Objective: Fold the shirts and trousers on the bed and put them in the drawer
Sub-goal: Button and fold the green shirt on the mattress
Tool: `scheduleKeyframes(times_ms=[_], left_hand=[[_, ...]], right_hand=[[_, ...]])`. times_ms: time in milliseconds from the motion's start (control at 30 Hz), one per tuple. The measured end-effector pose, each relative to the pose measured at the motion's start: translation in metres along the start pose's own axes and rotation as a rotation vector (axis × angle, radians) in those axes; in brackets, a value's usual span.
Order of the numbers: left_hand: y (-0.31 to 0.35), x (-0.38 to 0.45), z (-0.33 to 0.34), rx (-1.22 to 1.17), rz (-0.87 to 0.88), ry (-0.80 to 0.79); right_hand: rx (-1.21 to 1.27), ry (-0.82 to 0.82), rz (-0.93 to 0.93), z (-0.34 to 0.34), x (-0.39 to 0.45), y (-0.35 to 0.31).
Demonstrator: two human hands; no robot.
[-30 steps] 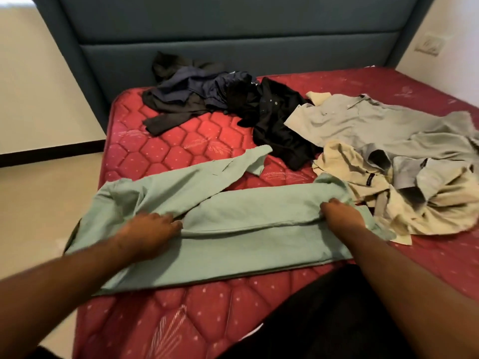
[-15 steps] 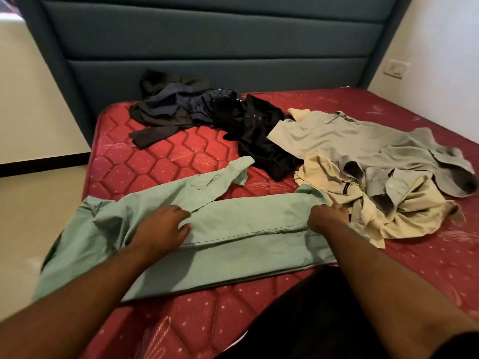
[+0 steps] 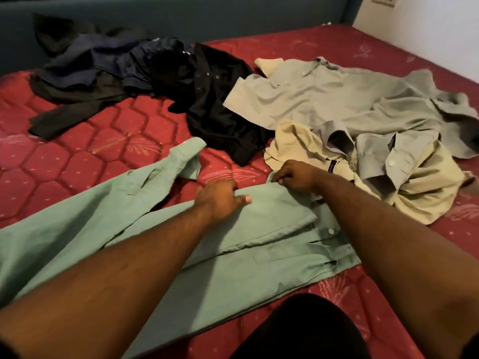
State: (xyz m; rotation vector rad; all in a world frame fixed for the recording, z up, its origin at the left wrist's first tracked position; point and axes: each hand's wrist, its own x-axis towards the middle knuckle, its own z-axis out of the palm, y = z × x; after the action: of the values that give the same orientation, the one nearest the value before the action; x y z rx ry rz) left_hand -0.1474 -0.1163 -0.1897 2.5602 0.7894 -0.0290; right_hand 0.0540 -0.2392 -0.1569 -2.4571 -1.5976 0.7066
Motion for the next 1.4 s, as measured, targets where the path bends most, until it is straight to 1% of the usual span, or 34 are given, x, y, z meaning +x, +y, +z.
scheduleKeyframes(times_ms=[33, 100, 167, 200, 267, 367, 433, 467, 533, 633, 667, 733, 800, 900, 967, 1000, 1067, 1133, 1200, 1233, 1267, 1300, 1333, 1400], left_hand=[[-0.002, -0.005, 0.0, 0.0, 0.012, 0.062], [-0.002, -0.014, 0.002, 0.023, 0.093, 0.267], [-0.004, -0.03, -0.002, 0.05, 0.185, 0.487], [-0.006, -0.036, -0.001, 0.032, 0.241, 0.57], [-0.012, -0.045, -0.001, -0.035, 0.328, 0.643], [-0.011, -0.052, -0.007, -0.196, 0.386, 0.583], [-0.008, -0.056, -0.013, -0.26, 0.442, 0.541], [-0.008, -0.057, -0.015, -0.268, 0.469, 0.523], [-0.009, -0.057, -0.023, -0.27, 0.514, 0.479], [-0.01, -0.057, -0.032, -0.3, 0.525, 0.436], [-0.009, -0.056, -0.033, -0.305, 0.529, 0.43], [-0.006, -0.057, -0.034, -0.307, 0.529, 0.404], [-0.005, -0.056, -0.033, -0.33, 0.52, 0.372], [-0.006, -0.056, -0.034, -0.358, 0.492, 0.316], [-0.007, -0.057, -0.035, -0.34, 0.464, 0.299], [-0.009, -0.057, -0.036, -0.31, 0.443, 0.302], [-0.01, -0.054, -0.035, -0.234, 0.396, 0.334], [-0.008, -0.05, -0.03, -0.13, 0.306, 0.396], [-0.002, -0.045, -0.018, 0.042, 0.152, 0.446], [0.004, -0.044, -0.011, 0.141, 0.098, 0.448], [0.013, -0.042, -0.004, 0.217, 0.098, 0.414], [0.022, -0.044, 0.001, 0.264, 0.135, 0.332], [0.032, -0.044, 0.005, 0.292, 0.192, 0.216], [0.05, -0.041, 0.015, 0.332, 0.311, 0.014]], right_hand=[[0.032, 0.018, 0.031, -0.001, 0.002, 0.002], [0.075, 0.035, 0.133, -0.01, 0.001, 0.013], [0.088, -0.054, 0.227, -0.026, -0.011, 0.016], [0.135, -0.108, 0.251, -0.032, -0.019, 0.018], [0.32, -0.099, 0.224, -0.039, -0.032, 0.024], [0.816, -0.011, 0.09, -0.035, -0.044, 0.03], [1.022, -0.066, 0.045, -0.025, -0.048, 0.04], [1.064, -0.115, 0.037, -0.02, -0.05, 0.043], [0.986, -0.156, 0.003, -0.014, -0.053, 0.049], [0.677, -0.029, -0.062, -0.018, -0.058, 0.044], [0.636, 0.008, -0.091, -0.02, -0.058, 0.039], [0.659, 0.076, -0.142, -0.018, -0.056, 0.029], [0.743, 0.145, -0.201, -0.014, -0.051, 0.019], [0.912, 0.117, -0.21, -0.009, -0.048, 0.009], [0.86, 0.129, -0.169, -0.012, -0.05, 0.005], [0.848, 0.174, -0.15, -0.013, -0.05, 0.005], [0.901, 0.32, -0.082, -0.013, -0.052, 0.012], [0.954, 0.417, -0.044, -0.009, -0.053, 0.019], [0.887, 0.432, -0.001, 0.0, -0.048, 0.027], [0.827, 0.411, 0.042, 0.006, -0.044, 0.03], [0.775, 0.382, 0.096, 0.011, -0.039, 0.036], [0.745, 0.357, 0.137, 0.016, -0.034, 0.038], [0.717, 0.374, 0.17, 0.02, -0.028, 0.041], [0.637, 0.472, 0.231, 0.022, -0.018, 0.047]])
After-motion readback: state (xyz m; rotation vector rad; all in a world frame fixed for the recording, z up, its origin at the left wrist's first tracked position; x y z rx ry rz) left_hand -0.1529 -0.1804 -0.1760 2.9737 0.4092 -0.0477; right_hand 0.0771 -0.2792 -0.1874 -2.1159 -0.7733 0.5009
